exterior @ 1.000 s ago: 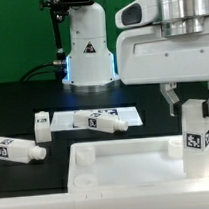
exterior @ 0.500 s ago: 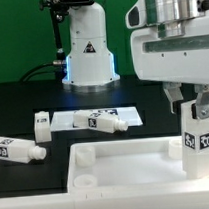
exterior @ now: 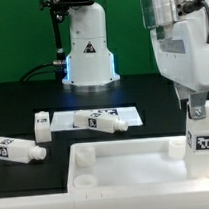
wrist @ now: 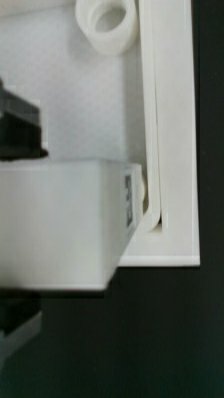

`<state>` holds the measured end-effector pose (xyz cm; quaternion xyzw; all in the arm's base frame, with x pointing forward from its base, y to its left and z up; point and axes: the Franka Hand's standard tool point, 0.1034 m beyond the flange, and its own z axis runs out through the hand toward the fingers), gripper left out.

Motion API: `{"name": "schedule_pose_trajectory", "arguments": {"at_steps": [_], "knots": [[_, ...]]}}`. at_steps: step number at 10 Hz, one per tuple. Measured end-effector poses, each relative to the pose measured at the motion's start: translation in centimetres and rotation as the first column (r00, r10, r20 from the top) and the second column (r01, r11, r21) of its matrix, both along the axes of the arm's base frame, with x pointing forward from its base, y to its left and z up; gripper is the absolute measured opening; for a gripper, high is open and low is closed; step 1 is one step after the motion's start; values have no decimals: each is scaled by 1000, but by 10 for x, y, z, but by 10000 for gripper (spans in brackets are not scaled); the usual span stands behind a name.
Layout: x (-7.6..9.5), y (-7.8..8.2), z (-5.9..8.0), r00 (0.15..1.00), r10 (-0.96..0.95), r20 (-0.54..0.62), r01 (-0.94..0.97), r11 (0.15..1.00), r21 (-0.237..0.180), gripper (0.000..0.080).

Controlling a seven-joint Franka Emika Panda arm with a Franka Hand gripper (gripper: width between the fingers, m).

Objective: Assemble desk

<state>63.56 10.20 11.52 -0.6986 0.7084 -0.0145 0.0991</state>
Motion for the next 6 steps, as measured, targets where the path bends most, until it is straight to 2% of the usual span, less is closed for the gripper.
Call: {"name": "schedule_pose_trajectory", "arguments": {"at_steps": [1, 2, 3, 4, 6], "knots": [[-10, 15, -5, 974, 225, -15, -226, 973, -52, 526], [-13, 21, -4, 898, 436, -51, -439, 897, -61, 526], [-11, 24, -6, 823, 563, -76, -568, 821, -57, 626], [-7, 23, -6, 809, 585, -61, -588, 806, -73, 626], [-7, 22, -6, 725, 686, -59, -688, 720, -89, 646]]}}
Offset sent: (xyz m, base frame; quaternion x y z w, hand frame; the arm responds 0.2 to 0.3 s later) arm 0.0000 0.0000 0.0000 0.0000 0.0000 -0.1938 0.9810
